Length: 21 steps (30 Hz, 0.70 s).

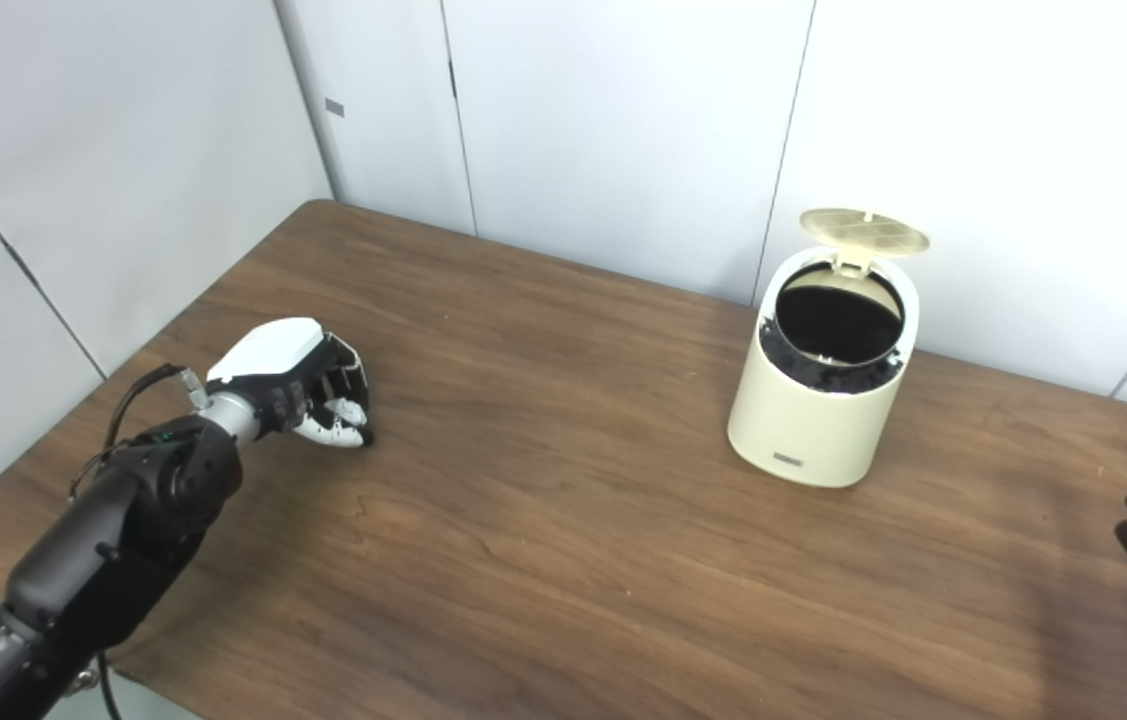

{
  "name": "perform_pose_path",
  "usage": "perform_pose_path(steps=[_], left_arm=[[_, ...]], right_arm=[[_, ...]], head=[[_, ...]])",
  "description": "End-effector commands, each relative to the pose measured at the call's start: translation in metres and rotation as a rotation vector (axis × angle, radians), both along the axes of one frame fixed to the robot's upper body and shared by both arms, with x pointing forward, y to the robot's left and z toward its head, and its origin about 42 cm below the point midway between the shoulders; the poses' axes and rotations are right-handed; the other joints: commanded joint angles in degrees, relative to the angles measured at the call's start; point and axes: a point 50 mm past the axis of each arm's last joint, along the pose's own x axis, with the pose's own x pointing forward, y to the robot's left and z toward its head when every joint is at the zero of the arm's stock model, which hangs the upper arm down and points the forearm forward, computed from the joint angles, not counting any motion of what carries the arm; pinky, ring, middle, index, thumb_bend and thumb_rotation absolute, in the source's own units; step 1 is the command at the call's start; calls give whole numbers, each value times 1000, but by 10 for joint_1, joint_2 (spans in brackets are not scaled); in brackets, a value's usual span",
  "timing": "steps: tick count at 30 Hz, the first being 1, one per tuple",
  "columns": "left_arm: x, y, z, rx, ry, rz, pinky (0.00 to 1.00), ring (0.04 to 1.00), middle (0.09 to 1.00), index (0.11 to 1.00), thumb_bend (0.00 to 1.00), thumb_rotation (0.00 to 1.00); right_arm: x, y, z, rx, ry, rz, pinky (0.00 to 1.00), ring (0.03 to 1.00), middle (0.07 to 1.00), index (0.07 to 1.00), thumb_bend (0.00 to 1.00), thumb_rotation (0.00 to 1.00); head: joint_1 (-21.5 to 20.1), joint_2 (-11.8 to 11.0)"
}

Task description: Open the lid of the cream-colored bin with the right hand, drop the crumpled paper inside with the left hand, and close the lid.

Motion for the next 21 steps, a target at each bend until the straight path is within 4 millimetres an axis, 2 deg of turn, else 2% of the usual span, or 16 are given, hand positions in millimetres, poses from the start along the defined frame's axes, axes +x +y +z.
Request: perform_pose_path(steps=[1, 4, 6, 13, 19, 21], left_arm=[[7, 6, 19, 63, -54, 20, 421, 438, 525, 457, 500, 0], [6, 6, 19, 78, -50, 17, 430, 446, 525, 454, 500, 0], [5, 6, 19, 79, -51, 16, 426, 439, 527, 453, 500, 0], [2, -6, 32, 41, -117, -36, 414, 422, 520, 466, 501, 0], [4, -30, 54, 19, -204, -123, 425, 411, 481, 493, 502, 0], [6, -41, 64, 12, -230, -153, 371, 398, 475, 493, 479, 0]], right_arm=[[4, -2, 14, -2, -74, 23, 908, 901, 878, 837, 371, 880], [4, -2, 14, -2, -73, 24, 915, 904, 881, 837, 345, 971], [3, -2, 14, -4, -71, 27, 924, 909, 883, 837, 352, 994], [3, 2, 14, -22, -75, 26, 934, 912, 879, 825, 449, 1000], [4, 4, 10, -26, -67, 25, 966, 918, 881, 823, 438, 989], [4, 5, 9, -25, -60, 22, 987, 926, 887, 826, 433, 959]], head=[[0, 1], [0, 1], [0, 1], [-19, 4], [-39, 5], [-44, 6]])
